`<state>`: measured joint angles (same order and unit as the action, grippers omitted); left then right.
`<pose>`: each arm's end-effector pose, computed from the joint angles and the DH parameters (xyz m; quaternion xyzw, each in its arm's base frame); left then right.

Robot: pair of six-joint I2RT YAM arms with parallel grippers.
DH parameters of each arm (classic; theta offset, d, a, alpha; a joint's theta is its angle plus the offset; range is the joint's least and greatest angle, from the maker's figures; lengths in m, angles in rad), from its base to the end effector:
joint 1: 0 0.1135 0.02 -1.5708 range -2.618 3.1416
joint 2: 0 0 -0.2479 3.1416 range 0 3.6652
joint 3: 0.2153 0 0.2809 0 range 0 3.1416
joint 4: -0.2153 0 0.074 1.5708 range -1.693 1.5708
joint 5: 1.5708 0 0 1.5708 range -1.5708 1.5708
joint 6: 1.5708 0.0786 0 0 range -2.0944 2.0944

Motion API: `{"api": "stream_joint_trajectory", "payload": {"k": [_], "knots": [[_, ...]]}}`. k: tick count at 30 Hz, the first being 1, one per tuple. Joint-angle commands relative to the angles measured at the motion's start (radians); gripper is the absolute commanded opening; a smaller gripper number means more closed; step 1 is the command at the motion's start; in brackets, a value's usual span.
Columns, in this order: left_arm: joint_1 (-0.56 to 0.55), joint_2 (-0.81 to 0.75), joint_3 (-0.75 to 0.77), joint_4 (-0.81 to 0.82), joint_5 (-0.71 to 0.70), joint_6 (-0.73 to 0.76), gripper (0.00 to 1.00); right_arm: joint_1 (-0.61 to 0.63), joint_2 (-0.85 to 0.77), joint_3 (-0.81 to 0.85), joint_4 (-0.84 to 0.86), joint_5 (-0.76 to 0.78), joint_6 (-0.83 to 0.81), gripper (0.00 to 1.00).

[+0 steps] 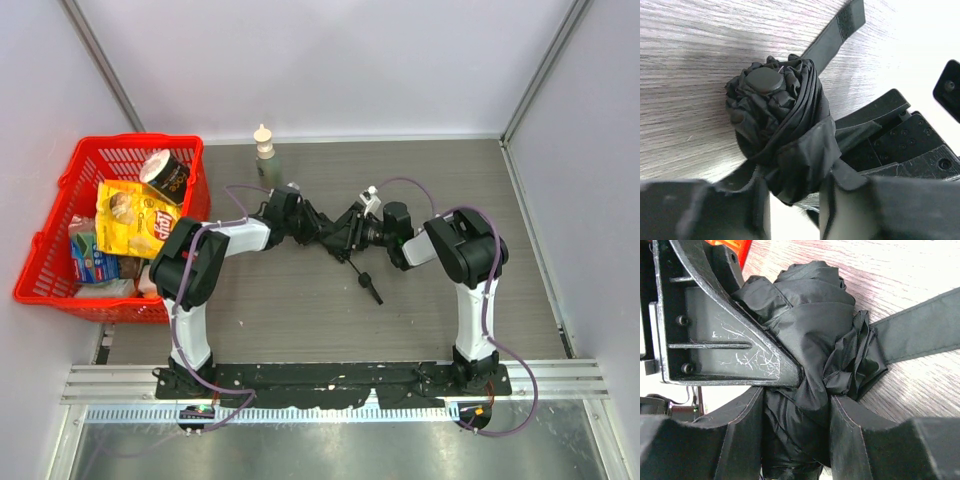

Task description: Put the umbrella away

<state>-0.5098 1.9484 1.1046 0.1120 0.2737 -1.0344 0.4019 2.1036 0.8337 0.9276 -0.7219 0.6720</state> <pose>0.3824 -0.2381 0.0788 -0.1809 0.8882 -0.3708 0.2022 0.3569 0.2081 0.0381 -0.0987 0.7850 0.5238 0.3157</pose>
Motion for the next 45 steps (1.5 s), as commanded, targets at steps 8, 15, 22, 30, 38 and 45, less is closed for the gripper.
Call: {"api": "stream_joint_trajectory", "payload": {"k": [8, 15, 22, 30, 38, 45], "knots": [[-0.009, 0.05, -0.08, -0.156, -0.022, 0.097, 0.0, 0.029, -0.112, 0.041, -0.657, 0.159, -0.19, 0.11], [-0.009, 0.04, -0.084, -0.199, 0.002, 0.062, 0.0, 0.115, -0.353, 0.044, -0.826, 0.425, -0.368, 0.71], [-0.015, 0.037, -0.088, -0.224, 0.018, 0.03, 0.0, 0.287, -0.464, 0.058, -0.843, 0.816, -0.544, 0.77], [-0.015, 0.026, -0.08, -0.262, 0.024, 0.01, 0.0, 0.434, -0.409, 0.074, -0.765, 1.119, -0.692, 0.77], [-0.021, 0.038, -0.069, -0.304, 0.013, -0.038, 0.0, 0.494, -0.226, 0.125, -0.704, 1.309, -0.726, 0.65], [-0.032, 0.012, -0.054, -0.331, -0.03, -0.013, 0.0, 0.494, -0.226, 0.048, -0.658, 1.313, -0.598, 0.01]]}}
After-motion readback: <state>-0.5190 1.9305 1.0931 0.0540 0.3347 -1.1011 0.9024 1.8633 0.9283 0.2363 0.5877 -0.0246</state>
